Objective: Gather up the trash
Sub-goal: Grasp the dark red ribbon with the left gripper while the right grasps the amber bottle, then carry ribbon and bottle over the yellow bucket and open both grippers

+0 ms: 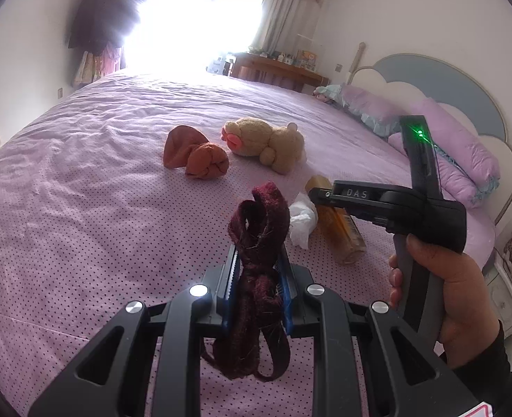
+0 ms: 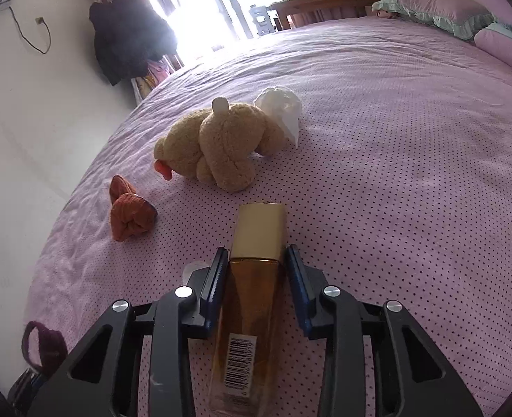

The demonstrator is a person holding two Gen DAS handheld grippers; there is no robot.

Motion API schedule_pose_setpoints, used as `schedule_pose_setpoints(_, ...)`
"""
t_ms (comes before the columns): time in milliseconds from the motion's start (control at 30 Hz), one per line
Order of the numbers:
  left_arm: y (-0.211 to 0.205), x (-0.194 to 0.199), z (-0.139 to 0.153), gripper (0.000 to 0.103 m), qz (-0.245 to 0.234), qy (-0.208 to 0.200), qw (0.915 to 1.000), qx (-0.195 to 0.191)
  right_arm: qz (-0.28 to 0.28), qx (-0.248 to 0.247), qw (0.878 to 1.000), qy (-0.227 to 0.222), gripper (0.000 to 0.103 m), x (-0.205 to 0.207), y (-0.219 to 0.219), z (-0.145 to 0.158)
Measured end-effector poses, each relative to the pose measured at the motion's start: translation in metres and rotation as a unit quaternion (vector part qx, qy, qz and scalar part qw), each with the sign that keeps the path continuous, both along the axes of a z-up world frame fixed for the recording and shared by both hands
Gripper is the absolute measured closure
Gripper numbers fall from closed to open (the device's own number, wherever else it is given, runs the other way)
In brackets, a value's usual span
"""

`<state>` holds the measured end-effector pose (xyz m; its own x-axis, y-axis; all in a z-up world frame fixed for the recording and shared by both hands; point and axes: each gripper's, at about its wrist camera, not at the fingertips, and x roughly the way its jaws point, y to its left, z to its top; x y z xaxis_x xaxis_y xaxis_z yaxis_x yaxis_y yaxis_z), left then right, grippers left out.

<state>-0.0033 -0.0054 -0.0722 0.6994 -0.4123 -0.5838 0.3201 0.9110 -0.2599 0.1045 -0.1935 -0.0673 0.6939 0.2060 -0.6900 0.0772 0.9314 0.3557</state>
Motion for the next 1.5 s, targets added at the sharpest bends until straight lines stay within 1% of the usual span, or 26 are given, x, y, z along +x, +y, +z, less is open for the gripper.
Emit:
schedule_pose_setpoints(133, -0.013, -0.006, 0.002, 0.081, -0.011, -0.002, 0.9999, -0.001, 0.005, -0.009, 0.999, -0.032, 0.072, -0.028, -0.015, 0.011)
schedule_pose_setpoints(233, -0.028, -0.011, 0.005, 0.081, -0.023, -0.002, 0.9997, 0.000, -0.001, -0.011, 0.999, -0.038, 0.072, -0.037, -0.028, 0.015)
schedule_pose_setpoints(300, -0.035, -0.013, 0.006, 0.081, -0.029, 0.000, 0.9996, -0.002, -0.005, 0.001, 0.999, -0.042, 0.072, -0.045, -0.039, 0.015)
schedule_pose_setpoints(400, -0.048, -0.019, 0.008, 0.082, -0.041, 0.001, 0.9992, -0.001, 0.001, 0.006, 0.998, -0.064, 0.072, -0.063, -0.051, 0.022)
schedule_pose_setpoints(500, -0.064, -0.025, 0.007, 0.082, -0.063, 0.005, 0.9980, 0.002, 0.015, 0.007, 0.995, -0.095, 0.072, -0.089, -0.059, 0.032)
schedule_pose_setpoints(600, -0.084, -0.031, 0.006, 0.082, -0.087, 0.011, 0.9962, -0.001, 0.023, -0.015, 0.992, -0.121, 0.072, -0.117, -0.064, 0.044)
schedule_pose_setpoints(700, -0.104, -0.038, 0.005, 0.082, -0.107, 0.014, 0.9942, 0.002, 0.025, -0.019, 0.989, -0.145, 0.072, -0.146, -0.074, 0.056)
schedule_pose_setpoints(800, -0.127, -0.048, 0.004, 0.082, -0.133, 0.019, 0.9909, 0.002, 0.022, -0.035, 0.986, -0.164, 0.072, -0.175, -0.085, 0.068)
schedule_pose_setpoints(900, -0.153, -0.060, 0.004, 0.082, -0.161, 0.019, 0.9868, 0.008, 0.014, -0.042, 0.984, -0.172, 0.072, -0.206, -0.098, 0.073)
schedule_pose_setpoints(1000, -0.181, -0.074, 0.003, 0.082, -0.194, 0.022, 0.9807, 0.009, 0.000, -0.050, 0.984, -0.173, 0.072, -0.237, -0.114, 0.073)
schedule_pose_setpoints(1100, -0.208, -0.088, 0.001, 0.082, -0.227, 0.026, 0.9735, 0.010, -0.020, -0.043, 0.984, -0.170, 0.072, -0.271, -0.135, 0.070)
schedule_pose_setpoints(1200, -0.239, -0.106, -0.006, 0.082, -0.264, 0.038, 0.9637, 0.012, -0.041, -0.051, 0.984, -0.166, 0.072, -0.307, -0.151, 0.067)
schedule_pose_setpoints(1300, -0.270, -0.126, -0.016, 0.082, -0.304, 0.049, 0.9513, 0.020, -0.070, -0.061, 0.983, -0.157, 0.072, -0.343, -0.168, 0.061)
schedule_pose_setpoints(1500, -0.322, -0.169, -0.041, 0.082, -0.375, 0.077, 0.9232, 0.035, -0.135, -0.061, 0.982, -0.119, 0.072, -0.403, -0.203, 0.038)
